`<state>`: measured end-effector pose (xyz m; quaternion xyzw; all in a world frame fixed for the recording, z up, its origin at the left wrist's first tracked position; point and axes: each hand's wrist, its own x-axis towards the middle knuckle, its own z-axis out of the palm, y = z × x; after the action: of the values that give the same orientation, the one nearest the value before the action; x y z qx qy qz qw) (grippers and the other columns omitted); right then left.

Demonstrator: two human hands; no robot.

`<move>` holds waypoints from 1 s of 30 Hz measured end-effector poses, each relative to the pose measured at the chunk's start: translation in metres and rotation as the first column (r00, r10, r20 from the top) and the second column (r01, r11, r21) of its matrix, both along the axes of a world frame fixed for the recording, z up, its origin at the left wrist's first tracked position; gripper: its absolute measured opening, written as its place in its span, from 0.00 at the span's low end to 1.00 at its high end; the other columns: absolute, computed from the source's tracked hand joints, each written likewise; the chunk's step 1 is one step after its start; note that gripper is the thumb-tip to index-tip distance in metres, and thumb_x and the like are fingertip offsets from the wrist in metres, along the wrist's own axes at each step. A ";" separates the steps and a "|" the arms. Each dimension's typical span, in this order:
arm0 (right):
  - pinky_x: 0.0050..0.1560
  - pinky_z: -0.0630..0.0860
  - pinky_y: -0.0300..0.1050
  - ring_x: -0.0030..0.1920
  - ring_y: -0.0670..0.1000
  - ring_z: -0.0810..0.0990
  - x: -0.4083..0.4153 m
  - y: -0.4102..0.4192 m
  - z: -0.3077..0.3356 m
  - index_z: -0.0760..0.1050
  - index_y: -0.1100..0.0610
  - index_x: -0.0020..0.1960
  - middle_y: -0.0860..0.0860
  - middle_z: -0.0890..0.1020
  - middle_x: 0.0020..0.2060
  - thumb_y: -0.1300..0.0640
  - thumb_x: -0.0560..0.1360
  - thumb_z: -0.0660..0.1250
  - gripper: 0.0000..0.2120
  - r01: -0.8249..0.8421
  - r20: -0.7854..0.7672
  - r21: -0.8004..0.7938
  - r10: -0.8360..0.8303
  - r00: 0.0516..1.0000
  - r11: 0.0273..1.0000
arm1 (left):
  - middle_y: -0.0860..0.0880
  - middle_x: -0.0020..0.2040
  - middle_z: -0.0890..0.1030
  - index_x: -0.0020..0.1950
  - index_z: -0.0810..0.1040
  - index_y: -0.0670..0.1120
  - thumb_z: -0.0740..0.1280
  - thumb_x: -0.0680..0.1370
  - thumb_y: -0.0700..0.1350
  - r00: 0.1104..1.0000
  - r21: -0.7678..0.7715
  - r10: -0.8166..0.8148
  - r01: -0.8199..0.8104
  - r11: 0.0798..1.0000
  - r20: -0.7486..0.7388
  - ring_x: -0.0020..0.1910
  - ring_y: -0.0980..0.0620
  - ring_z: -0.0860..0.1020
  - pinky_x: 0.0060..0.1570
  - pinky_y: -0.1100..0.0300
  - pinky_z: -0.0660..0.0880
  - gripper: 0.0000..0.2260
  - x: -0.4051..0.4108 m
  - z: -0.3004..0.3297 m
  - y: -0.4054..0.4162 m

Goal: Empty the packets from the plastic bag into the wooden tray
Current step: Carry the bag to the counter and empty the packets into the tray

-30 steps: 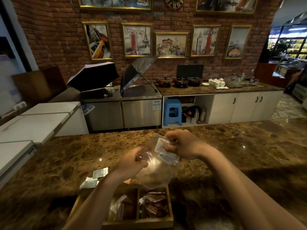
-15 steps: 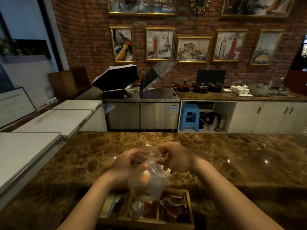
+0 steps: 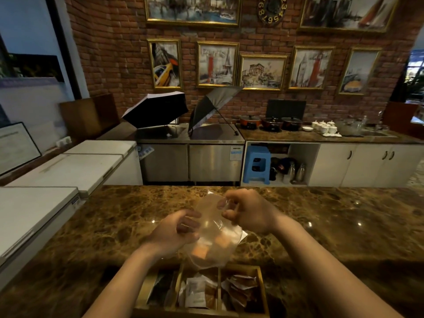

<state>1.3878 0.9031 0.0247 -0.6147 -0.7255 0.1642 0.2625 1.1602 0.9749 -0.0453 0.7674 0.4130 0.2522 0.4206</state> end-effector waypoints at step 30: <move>0.40 0.85 0.47 0.40 0.50 0.85 0.122 -0.087 -0.022 0.80 0.56 0.47 0.53 0.84 0.46 0.65 0.76 0.70 0.05 0.566 -0.612 -0.035 -0.466 0.639 0.823 | 0.53 0.59 0.79 0.57 0.78 0.58 0.77 0.71 0.49 0.916 -0.205 0.073 0.011 0.979 0.395 0.52 0.52 0.82 0.46 0.57 0.80 0.17 0.119 0.022 -0.025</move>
<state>1.5093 0.8159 0.0026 -0.6895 -0.4091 0.2077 0.5605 1.2791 0.9500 -0.0230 0.6459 0.3539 0.3672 0.5682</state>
